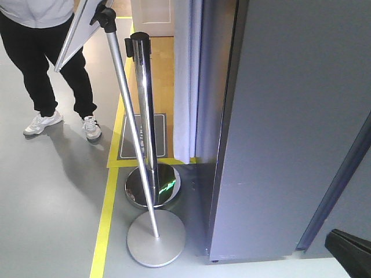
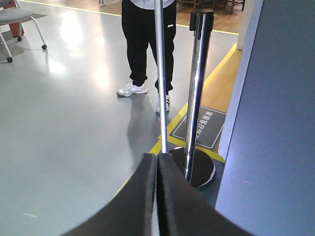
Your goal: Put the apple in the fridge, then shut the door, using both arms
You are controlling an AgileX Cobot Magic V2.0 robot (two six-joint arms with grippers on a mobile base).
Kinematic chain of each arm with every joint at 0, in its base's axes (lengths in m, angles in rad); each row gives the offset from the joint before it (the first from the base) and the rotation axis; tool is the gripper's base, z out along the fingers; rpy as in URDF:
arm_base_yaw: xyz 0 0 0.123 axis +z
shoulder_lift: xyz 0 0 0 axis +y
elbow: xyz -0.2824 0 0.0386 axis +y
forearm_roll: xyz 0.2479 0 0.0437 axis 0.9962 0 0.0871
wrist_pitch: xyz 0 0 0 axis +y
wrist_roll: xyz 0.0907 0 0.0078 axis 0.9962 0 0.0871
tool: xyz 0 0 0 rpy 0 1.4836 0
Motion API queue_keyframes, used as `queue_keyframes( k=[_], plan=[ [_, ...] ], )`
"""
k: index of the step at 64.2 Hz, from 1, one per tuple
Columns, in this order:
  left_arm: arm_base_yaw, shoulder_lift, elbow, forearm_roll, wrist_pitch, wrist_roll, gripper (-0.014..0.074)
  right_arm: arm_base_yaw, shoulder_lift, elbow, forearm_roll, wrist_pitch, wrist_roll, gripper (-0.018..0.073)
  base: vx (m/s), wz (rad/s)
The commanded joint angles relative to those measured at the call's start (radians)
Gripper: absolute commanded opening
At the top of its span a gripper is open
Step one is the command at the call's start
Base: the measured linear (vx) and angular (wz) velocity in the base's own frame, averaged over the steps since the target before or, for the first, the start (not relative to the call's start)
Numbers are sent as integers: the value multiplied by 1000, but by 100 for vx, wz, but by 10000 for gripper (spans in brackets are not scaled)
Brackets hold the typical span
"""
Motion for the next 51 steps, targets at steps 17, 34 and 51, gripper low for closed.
queue_keyframes(
  k=[17, 34, 51],
  plan=[
    [1, -16, 27, -101, -117, 59, -6, -4, 9, -25, 34, -38, -4, -2, 0, 0],
    [1, -16, 27, -100, -144, 59, -6, -4, 9, -25, 34, -38, -4, -2, 0, 0],
    [1, -16, 27, -100, -141, 59, -6, -4, 9, -25, 34, -38, -4, -2, 0, 0]
  ],
)
